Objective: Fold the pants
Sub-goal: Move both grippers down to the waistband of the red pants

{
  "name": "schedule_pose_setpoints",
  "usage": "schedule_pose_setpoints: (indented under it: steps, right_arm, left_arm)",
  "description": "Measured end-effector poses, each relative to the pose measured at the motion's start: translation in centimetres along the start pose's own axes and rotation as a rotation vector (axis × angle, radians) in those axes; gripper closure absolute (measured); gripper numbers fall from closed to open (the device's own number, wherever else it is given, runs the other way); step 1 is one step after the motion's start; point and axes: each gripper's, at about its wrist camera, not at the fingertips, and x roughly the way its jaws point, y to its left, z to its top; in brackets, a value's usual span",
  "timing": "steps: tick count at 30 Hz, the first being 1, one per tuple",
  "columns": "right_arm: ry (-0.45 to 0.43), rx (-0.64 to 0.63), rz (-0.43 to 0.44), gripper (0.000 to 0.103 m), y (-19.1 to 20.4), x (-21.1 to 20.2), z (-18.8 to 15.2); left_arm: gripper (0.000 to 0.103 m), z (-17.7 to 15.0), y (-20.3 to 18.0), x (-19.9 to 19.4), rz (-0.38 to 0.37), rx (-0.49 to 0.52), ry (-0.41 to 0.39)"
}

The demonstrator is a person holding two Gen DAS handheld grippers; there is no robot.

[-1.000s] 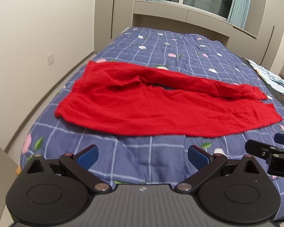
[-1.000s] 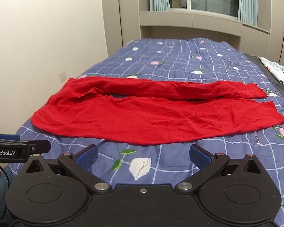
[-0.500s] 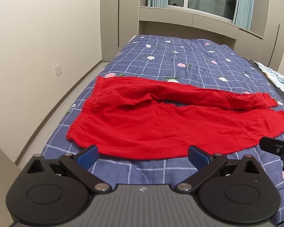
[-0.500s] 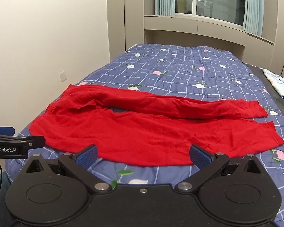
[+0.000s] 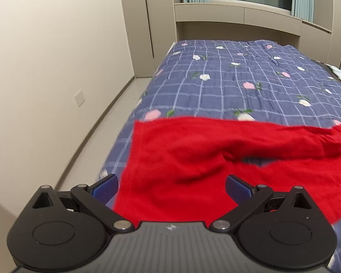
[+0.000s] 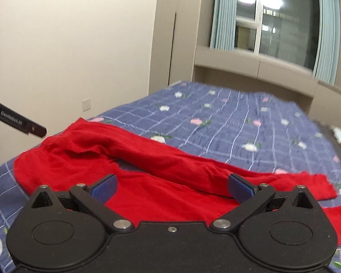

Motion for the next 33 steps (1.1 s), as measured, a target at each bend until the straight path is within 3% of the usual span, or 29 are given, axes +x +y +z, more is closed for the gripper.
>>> schedule_pose_setpoints:
  steps: [10, 14, 18, 23, 29, 33]
  right_arm:
    - [0.039, 0.012, 0.083, 0.000, -5.6, 8.3, 2.8]
    - [0.065, -0.043, 0.110, 0.000, -7.4, 11.1, 3.5]
    - [0.136, -0.089, 0.132, 0.000, -9.6, 14.4, 4.2]
    - [0.266, 0.001, 0.082, 0.000, -13.2, 18.4, 5.2]
    - [0.317, -0.009, 0.164, 0.003, -15.7, 21.7, 5.5]
    - [0.377, -0.043, 0.251, 0.009, -15.6, 23.3, 5.3]
  left_arm:
    - [0.000, 5.6, 0.9, 6.6, 0.019, 0.049, -0.009]
    - [0.000, 6.9, 0.7, 8.9, 0.014, 0.073, -0.004]
    - [0.000, 8.0, 0.3, 11.2, -0.030, 0.131, -0.012]
    - [0.000, 9.4, 0.1, 14.2, -0.122, 0.199, 0.000]
    - [0.000, 10.9, -0.5, 17.9, -0.200, 0.276, 0.025]
    - [0.000, 11.1, -1.6, 19.7, -0.187, 0.349, 0.040]
